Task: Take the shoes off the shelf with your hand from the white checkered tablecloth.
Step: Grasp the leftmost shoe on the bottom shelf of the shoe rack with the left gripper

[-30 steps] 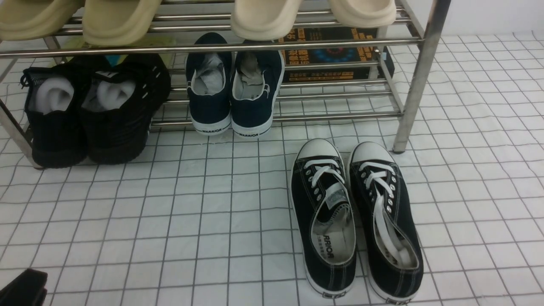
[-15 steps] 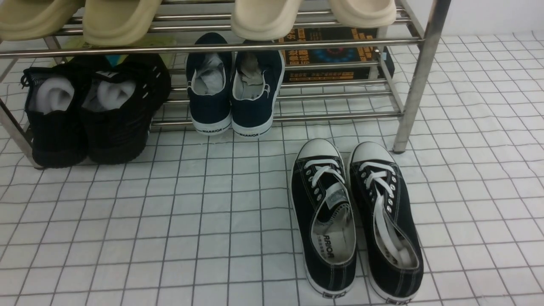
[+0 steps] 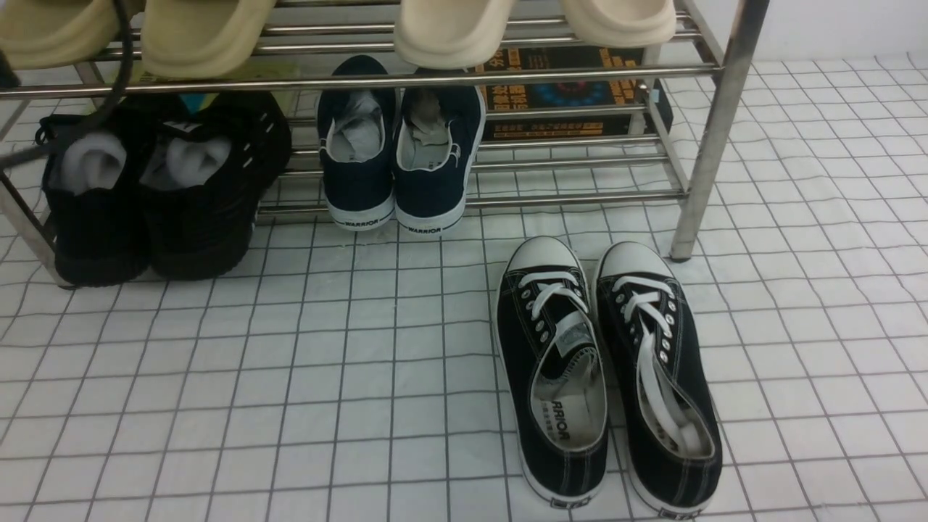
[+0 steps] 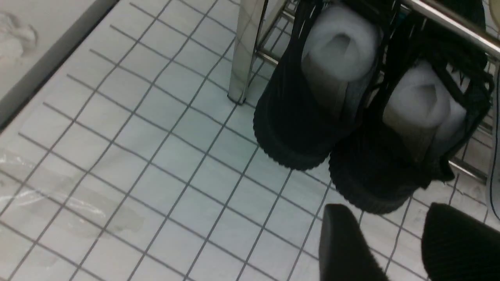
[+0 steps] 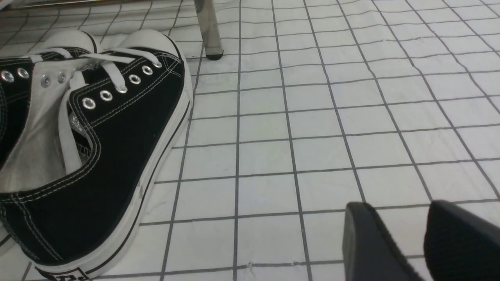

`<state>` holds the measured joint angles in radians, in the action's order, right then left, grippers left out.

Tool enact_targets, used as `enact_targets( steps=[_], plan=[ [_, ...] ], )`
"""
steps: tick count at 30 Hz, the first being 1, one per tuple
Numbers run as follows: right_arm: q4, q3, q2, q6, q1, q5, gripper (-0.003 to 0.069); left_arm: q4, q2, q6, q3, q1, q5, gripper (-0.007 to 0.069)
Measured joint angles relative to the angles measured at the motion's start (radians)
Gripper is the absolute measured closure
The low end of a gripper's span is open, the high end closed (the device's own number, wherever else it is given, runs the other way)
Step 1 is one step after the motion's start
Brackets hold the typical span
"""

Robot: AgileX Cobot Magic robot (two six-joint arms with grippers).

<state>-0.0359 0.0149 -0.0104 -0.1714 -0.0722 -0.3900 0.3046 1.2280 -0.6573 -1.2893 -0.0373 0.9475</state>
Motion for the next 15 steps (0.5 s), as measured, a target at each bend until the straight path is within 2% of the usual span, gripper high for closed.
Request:
enact_targets(
  steps=[2,3,4,7,11,15],
  plan=[
    [0.0,0.0,0.0,0.0,0.0,0.0,0.042,0.008,0.077,-0.005,-0.06,0.0,0.013,0.0209],
    [0.0,0.0,0.0,0.0,0.0,0.0,0.042,0.008,0.083,-0.005,-0.064,0.0,0.014,0.0202],
    [0.0,0.0,0.0,0.0,0.0,0.0,0.042,0.011,0.127,-0.014,-0.095,0.0,0.024,0.0153],
    [0.0,0.0,0.0,0.0,0.0,0.0,0.042,0.003,0.19,-0.074,-0.136,0.03,0.047,0.009],
    [0.0,0.0,0.0,0.0,0.0,0.0,0.042,-0.045,0.247,-0.117,-0.155,0.117,0.079,0.0072],
    [0.0,0.0,0.0,0.0,0.0,0.0,0.042,-0.174,0.312,-0.041,-0.155,0.211,0.087,0.0071]
  ],
)
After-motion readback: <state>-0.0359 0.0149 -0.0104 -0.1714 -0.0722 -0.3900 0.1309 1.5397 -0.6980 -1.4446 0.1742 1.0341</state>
